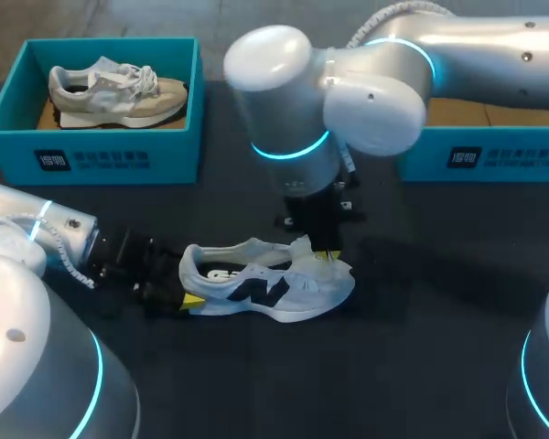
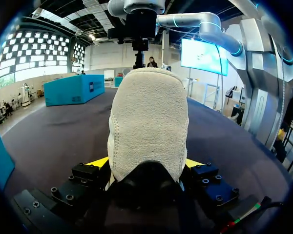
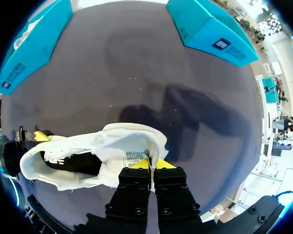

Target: Take the shoe out of the shoebox, open the shoe tongue, remove and reinsert the insole, then place the shoe into the shoebox

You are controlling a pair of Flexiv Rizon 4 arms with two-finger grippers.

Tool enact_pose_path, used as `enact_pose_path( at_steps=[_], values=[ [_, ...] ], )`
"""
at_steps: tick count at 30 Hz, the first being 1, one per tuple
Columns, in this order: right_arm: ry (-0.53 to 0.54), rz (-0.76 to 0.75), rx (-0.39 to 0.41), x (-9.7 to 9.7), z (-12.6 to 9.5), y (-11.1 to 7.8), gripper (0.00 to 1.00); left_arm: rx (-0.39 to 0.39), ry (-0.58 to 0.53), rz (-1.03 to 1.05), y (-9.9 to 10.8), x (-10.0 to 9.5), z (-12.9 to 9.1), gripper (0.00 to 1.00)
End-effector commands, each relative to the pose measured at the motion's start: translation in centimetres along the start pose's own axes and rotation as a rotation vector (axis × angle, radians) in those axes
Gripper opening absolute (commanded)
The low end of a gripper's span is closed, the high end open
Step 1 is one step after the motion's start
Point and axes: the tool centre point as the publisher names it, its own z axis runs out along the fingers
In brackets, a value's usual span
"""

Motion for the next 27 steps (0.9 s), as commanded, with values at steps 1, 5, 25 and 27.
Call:
enact_pose_path(
  at_steps=[1,5,25,27],
  values=[
    [0.027,0.319,0.006,-0.7,1.4,-0.3,0.05,-0.002,-0.001,-0.001,0.5,-0.2,0.4,0.00],
    [0.028,0.323,0.018,-0.8,2.0,-0.4,0.09,-0.002,-0.001,-0.001,0.5,-0.2,0.4,0.00],
    [0.028,0.329,0.020,-1.2,1.6,-1.0,0.98,-0.002,-0.001,-0.001,0.5,-0.2,0.4,0.00],
    [0.033,0.326,0.012,-1.2,1.0,-1.0,1.00,-0.002,-0.001,-0.001,0.5,-0.2,0.4,0.00]
  ],
)
